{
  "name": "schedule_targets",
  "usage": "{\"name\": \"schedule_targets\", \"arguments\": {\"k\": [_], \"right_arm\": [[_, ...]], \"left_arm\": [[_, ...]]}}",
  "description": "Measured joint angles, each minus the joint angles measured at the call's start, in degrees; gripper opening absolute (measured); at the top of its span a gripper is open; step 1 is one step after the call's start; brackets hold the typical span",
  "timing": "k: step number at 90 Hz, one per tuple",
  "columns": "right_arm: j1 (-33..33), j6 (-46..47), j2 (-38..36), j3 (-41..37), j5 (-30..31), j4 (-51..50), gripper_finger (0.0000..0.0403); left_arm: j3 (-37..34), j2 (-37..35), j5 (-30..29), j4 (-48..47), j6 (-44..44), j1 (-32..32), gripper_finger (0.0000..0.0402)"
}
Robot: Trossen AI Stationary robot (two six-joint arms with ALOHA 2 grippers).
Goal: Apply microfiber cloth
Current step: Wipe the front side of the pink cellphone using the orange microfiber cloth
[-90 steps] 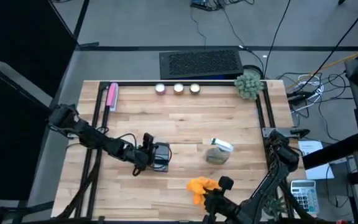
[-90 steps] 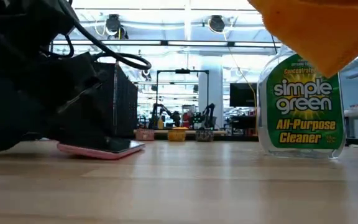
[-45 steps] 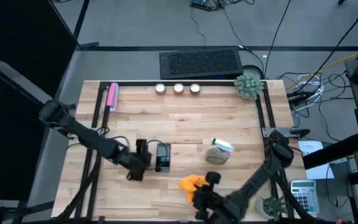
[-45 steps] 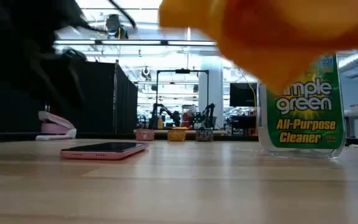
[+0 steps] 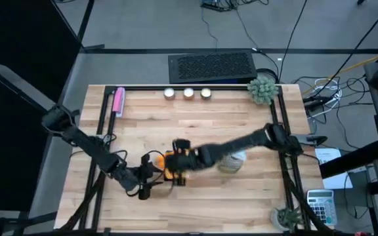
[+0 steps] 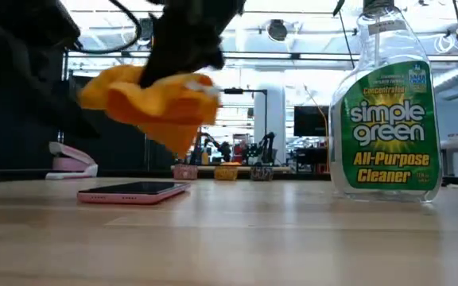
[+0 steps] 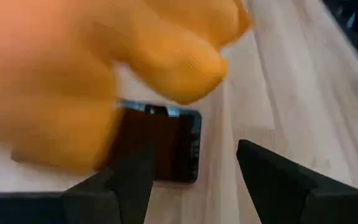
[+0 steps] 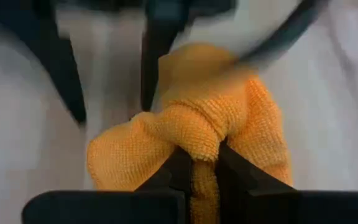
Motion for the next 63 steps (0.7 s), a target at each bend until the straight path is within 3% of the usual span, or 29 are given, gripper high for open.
{"name": "schedule_targets", "arguments": {"k": [17,41,63], "right_arm": [[-3.1,-0.3,1.6,-4.7,-3.6,6.2,0.0022],[-3.7,0.3,5.5,-7.8,-5.1,13.0,0.0022],[-5.7,-1.9,7.7,-7.5,-5.0,13.3,0.0022]], "left_arm": [[0.0,7.6,0.8,5.6,4.4,2.8,0.0215],[0.2,15.0,2.7,18.1,3.8,5.5,0.0215],[0.4,20.1,2.6,20.3,1.4,4.8,0.0215]]}}
